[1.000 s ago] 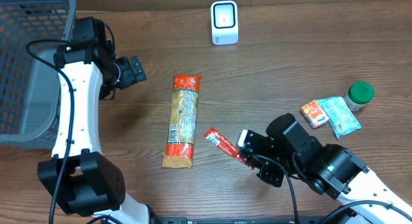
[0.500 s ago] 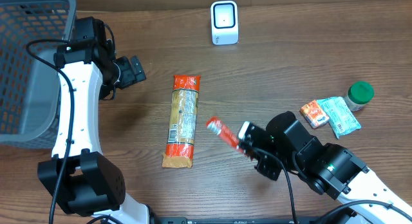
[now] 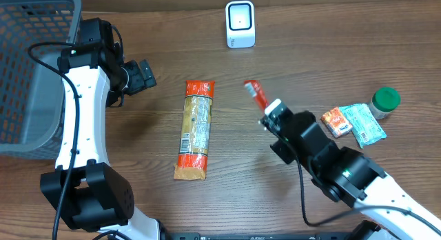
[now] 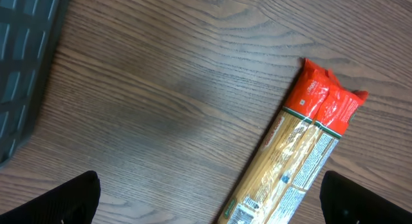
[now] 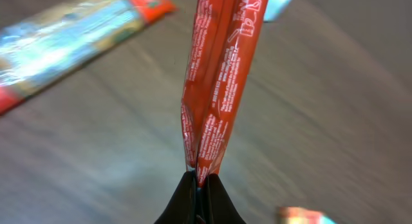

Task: Scan the item barcode
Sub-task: 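Lift the red stick and carry it toward the white scanner, then hold the red stick in front of the scanner window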

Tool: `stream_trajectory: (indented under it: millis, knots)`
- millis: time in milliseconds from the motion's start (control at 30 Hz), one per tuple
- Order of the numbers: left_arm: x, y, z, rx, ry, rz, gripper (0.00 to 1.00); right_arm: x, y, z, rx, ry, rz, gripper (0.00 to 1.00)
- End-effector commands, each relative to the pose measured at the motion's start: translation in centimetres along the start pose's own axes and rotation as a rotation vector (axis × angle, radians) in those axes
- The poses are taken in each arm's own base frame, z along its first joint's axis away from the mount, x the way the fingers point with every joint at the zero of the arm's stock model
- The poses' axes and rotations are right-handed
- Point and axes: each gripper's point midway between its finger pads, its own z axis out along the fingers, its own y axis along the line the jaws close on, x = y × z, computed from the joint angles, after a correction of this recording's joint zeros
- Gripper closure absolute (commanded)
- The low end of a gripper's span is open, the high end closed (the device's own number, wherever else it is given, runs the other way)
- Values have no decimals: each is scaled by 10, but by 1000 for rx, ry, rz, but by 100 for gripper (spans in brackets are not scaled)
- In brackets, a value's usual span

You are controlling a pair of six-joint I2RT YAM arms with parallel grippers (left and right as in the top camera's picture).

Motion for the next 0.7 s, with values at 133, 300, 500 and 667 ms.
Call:
stream_trajectory:
  millis: [133, 300, 500, 667]
  knots:
    - [-3, -3, -3, 2, -12, 22, 0, -59, -53, 7, 279, 48, -117, 97]
    - [-3, -3, -3, 2, -12, 22, 0, -104, -89, 11, 504, 69, -236, 97]
    - [-3, -3, -3, 2, -12, 22, 0, -139, -113, 31, 666, 55, -426, 97]
    - [-3, -3, -3, 2, -12, 22, 0, -143, -125, 60, 706, 77, -493, 97]
